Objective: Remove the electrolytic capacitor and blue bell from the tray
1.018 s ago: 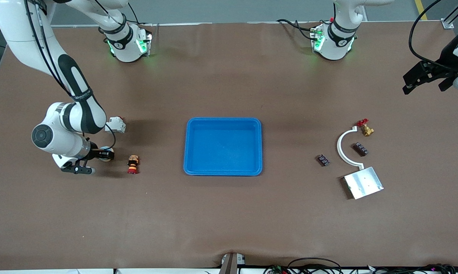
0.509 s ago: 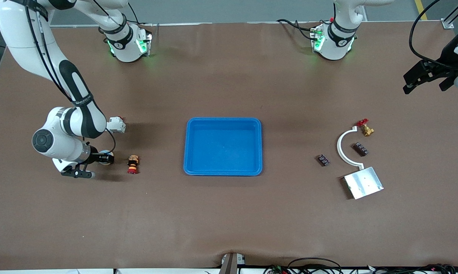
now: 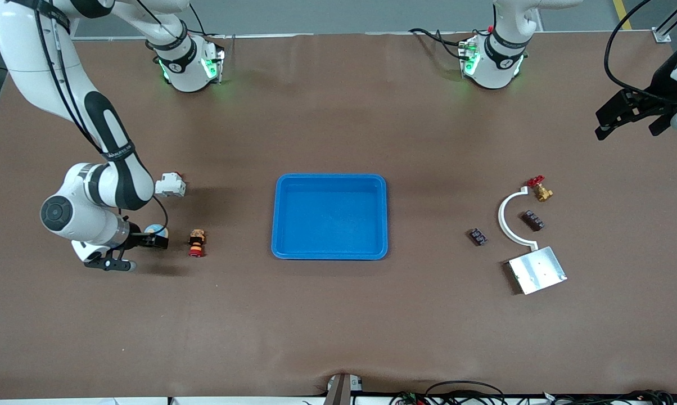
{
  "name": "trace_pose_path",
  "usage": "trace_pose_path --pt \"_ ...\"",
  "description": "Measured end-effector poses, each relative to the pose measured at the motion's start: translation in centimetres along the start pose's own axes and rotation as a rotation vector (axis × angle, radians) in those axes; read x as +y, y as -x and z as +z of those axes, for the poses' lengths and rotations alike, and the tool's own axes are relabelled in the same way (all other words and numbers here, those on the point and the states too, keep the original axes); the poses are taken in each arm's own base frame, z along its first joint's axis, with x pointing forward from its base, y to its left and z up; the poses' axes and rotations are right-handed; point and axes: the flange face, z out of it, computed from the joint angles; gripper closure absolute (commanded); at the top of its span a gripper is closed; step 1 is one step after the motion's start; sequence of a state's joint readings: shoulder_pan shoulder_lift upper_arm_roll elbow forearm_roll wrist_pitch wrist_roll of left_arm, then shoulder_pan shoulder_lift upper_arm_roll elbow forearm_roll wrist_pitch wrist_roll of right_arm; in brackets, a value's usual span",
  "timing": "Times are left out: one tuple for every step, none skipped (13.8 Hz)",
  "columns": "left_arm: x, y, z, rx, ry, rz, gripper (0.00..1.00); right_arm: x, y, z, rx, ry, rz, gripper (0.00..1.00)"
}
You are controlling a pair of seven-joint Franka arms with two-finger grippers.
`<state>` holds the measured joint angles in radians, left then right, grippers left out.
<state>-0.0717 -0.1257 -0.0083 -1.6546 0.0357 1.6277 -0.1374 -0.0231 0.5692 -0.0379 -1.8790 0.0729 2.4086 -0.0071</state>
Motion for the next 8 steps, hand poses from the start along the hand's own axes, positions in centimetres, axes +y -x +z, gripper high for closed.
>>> trace_pose_path --pt "0.0 0.0 -0.2 0.005 0.001 0.000 0.00 -0.2 -0.4 -1.9 0.001 -0.004 -0.003 0.00" --pt "0.0 -0.1 -0.6 0.013 0.002 -0.001 0.00 -0.5 -0.7 -4.2 0.009 -0.008 -0.007 0.00" --pt "0.0 -0.1 -0.9 0.019 0.003 -0.001 0.00 -0.7 -0.8 -6.9 0.023 -0.012 -0.010 0.00" --pt "-0.1 -0.1 -1.0 0.023 0.003 -0.002 0.00 -1.0 -0.7 -9.8 0.044 -0.017 -0.016 0.00" --pt "-0.2 -0.1 -1.1 0.024 0.003 -0.004 0.00 -1.2 -0.4 -12.7 0.064 -0.020 -0.021 0.00" --pt "-0.3 -0.1 -1.2 0.025 0.003 -0.006 0.00 -1.4 0.0 -15.6 0.078 -0.024 -0.026 0.00" --pt "-0.3 -0.2 -1.2 0.026 0.003 -0.007 0.00 -1.6 0.6 -18.5 0.088 -0.027 -0.031 0.00" --pt "-0.3 -0.2 -1.2 0.026 0.003 -0.007 0.00 -1.7 1.3 -21.3 0.097 -0.025 -0.039 0.00"
